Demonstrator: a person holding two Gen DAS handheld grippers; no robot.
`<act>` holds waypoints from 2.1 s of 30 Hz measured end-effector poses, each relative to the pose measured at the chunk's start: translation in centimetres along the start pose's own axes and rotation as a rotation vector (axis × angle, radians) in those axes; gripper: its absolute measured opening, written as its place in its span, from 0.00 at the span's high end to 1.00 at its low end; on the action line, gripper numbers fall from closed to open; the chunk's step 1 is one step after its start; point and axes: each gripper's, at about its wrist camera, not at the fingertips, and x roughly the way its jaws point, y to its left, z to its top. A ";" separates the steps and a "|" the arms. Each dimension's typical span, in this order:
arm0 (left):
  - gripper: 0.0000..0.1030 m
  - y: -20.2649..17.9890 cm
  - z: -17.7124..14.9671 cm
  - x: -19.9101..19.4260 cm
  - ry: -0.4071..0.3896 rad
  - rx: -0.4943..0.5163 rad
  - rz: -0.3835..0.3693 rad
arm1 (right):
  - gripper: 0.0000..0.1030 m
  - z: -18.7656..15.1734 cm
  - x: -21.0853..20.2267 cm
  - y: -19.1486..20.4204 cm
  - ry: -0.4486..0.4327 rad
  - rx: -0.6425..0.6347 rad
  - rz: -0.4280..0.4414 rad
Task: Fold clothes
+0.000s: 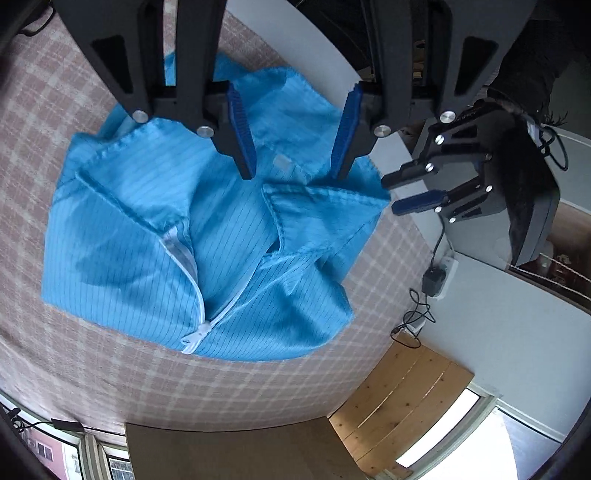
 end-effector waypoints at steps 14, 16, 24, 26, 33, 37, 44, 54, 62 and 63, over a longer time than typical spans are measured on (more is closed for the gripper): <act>0.96 2.7 3.7 2.3 -0.002 0.292 -0.132 | 0.79 1.4 2.9 -0.5 0.003 0.155 0.025; 0.96 2.1 3.9 3.1 0.007 0.361 -0.157 | 0.83 1.6 2.5 -0.1 -0.017 0.173 0.034; 0.96 3.4 4.0 3.5 0.013 0.426 -0.295 | 0.95 2.9 1.4 0.2 -0.117 0.306 0.091; 0.92 4.3 3.5 2.7 0.006 0.407 -0.291 | 0.96 3.1 1.1 -0.4 -0.147 0.371 0.122; 0.56 3.9 2.1 0.2 -0.044 0.390 -0.329 | 0.96 4.3 0.8 -1.0 -0.205 0.470 0.165; 0.50 2.8 2.3 0.8 -0.042 0.361 -0.350 | 0.96 5.5 1.6 -0.3 -0.208 0.470 0.140; 0.95 3.3 3.0 3.4 0.003 0.285 -0.374 | 0.96 6.9 2.2 -0.5 -0.224 0.475 0.104; 0.95 8.1 4.1 6.0 0.086 0.078 -0.559 | 0.93 5.9 -0.1 2.2 -0.246 0.266 -0.073; 0.91 8.5 3.6 7.1 0.122 0.045 -0.555 | 0.92 7.8 7.1 4.9 -0.069 0.133 -0.148; 0.87 8.7 3.6 7.2 0.128 0.029 -0.552 | 0.92 8.2 8.4 4.7 -0.043 0.126 -0.188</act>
